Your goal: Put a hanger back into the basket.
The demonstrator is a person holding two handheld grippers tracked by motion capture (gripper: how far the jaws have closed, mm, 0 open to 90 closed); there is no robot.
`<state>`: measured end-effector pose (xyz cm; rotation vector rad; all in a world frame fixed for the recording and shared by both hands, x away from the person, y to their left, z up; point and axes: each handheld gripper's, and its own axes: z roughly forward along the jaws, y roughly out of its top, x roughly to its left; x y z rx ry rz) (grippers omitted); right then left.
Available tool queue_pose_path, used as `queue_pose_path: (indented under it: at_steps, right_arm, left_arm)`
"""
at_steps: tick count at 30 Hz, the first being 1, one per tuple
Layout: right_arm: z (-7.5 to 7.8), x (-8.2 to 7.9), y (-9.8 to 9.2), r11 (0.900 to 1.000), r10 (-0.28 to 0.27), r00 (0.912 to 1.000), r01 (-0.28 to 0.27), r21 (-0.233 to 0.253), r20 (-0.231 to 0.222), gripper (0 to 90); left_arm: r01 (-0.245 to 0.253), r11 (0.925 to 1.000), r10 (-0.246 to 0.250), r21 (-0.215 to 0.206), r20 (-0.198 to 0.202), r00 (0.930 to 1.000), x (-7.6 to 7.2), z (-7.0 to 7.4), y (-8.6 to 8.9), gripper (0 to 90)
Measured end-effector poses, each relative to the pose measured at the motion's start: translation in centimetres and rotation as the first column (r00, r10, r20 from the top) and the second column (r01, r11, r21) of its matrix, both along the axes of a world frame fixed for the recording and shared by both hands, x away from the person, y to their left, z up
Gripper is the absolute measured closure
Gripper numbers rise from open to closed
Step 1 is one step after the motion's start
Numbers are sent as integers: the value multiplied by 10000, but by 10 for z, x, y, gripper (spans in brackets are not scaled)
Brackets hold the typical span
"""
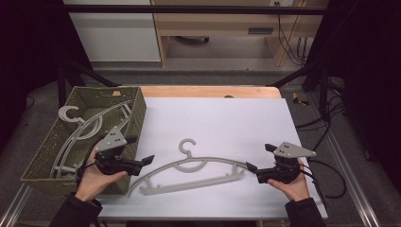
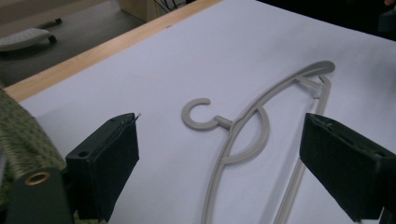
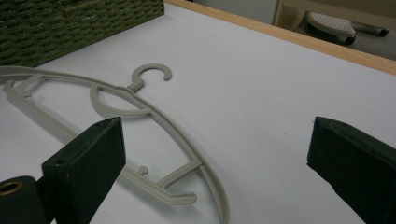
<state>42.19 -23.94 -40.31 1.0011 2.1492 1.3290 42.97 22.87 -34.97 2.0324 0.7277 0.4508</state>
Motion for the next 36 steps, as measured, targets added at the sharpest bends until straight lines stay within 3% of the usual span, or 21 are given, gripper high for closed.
queue_pose_path:
  at_steps: [13, 22, 27, 36]
  right_arm:
    - [0, -1, -1, 10000, 6, 10000, -6, 29, 44, 48]
    - [0, -3, -2, 10000, -54, 10000, 54, 53, 54, 44]
    - [0, -3, -3, 9999, -58, 9999, 57, 106, 120, 40]
    - [0, -3, -3, 9999, -52, 10000, 51, 134, 66, 37]
  left_arm:
    - [630, 9969, -607, 477, -470, 9970, 9, -19, -41, 140]
    - [1098, 9878, -969, 1100, -1159, 9885, 22, -33, -65, 165]
    - [1240, 9851, -1076, 1195, -1347, 9850, 31, -39, -75, 173]
    - [1260, 9769, -943, 1727, -1812, 9789, 50, -52, -87, 229]
